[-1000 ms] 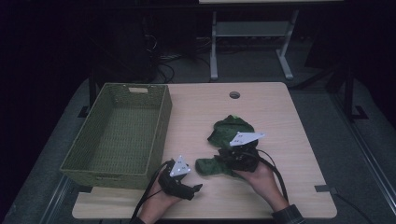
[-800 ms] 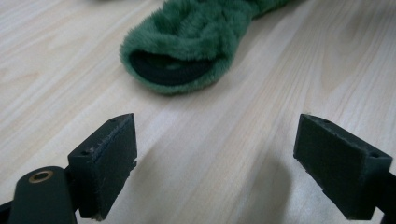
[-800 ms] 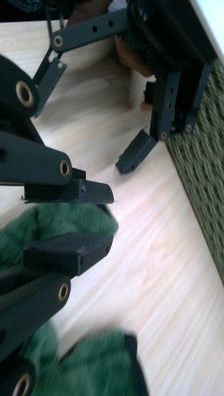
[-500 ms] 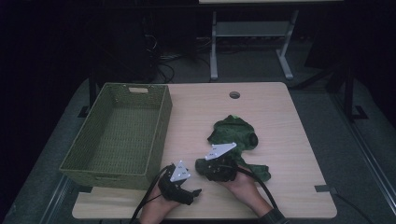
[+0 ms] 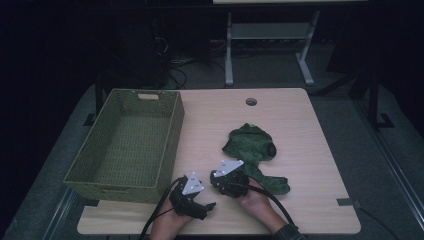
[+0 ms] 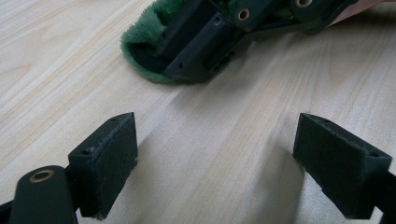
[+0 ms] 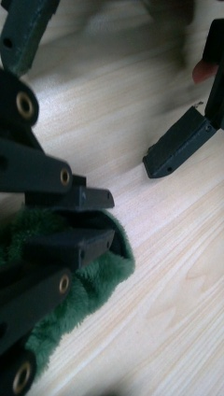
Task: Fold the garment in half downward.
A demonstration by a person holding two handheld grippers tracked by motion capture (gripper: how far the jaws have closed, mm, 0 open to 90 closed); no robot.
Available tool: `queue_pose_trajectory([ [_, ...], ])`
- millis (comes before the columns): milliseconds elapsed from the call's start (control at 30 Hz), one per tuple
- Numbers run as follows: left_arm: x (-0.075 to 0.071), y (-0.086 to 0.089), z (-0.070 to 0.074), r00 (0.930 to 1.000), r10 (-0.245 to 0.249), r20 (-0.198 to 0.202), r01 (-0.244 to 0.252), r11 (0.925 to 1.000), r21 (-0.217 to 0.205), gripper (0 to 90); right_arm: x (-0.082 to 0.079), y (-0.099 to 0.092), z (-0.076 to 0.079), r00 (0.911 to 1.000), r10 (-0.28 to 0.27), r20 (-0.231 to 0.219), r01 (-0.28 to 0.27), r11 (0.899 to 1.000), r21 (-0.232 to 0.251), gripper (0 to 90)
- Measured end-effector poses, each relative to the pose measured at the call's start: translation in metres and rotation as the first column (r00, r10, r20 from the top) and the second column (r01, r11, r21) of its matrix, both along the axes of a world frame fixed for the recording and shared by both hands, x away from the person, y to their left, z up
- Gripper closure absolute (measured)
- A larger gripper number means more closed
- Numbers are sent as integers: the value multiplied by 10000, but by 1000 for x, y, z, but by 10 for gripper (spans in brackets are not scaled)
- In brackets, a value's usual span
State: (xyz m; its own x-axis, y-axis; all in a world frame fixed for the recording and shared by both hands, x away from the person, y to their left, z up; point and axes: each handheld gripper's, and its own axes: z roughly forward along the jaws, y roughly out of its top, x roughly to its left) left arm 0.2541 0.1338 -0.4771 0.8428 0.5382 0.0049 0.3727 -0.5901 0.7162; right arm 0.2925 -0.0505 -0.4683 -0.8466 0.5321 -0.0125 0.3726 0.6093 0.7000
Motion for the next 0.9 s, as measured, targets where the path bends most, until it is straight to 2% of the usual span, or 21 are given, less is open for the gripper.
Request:
queue_pose_trajectory([
  [167, 0, 0, 0, 10000, 8, 3, -8, 10000, -17, 139, 2, -3, 0, 9992, 157, -367, -147, 9996, 257, 862],
  [267, 1, 0, 0, 10000, 14, 11, -13, 10000, -35, 139, 1, -3, 3, 9973, 254, -684, -201, 9968, 770, 862],
  [300, 1, 0, 0, 10000, 14, 11, -13, 10000, -35, 139, 1, -3, 3, 9973, 254, -684, -201, 9968, 770, 862],
  [333, 1, 0, 0, 10000, 14, 13, -14, 10000, -49, 139, 0, -5, 7, 9972, 364, -649, -297, 9944, 1017, 861],
  [467, 1, 0, 0, 10000, 22, 9, -22, 10000, -50, 139, -3, -12, 13, 9964, 293, -790, -175, 9890, 1468, 860],
  [567, 1, 0, 0, 10000, 25, 10, -25, 10000, -57, 140, -4, -21, 17, 9973, 215, -702, -87, 9842, 1771, 858],
  [700, 1, -1, 0, 10000, 46, -6, -46, 9999, -111, 140, -3, -34, 29, 9976, 156, -668, 8, 9709, 2395, 856],
  [900, 1, -1, 0, 10000, 30, -14, -30, 10000, -89, 140, -1, -52, 43, 9993, -96, -360, 189, 9628, 2694, 852],
])
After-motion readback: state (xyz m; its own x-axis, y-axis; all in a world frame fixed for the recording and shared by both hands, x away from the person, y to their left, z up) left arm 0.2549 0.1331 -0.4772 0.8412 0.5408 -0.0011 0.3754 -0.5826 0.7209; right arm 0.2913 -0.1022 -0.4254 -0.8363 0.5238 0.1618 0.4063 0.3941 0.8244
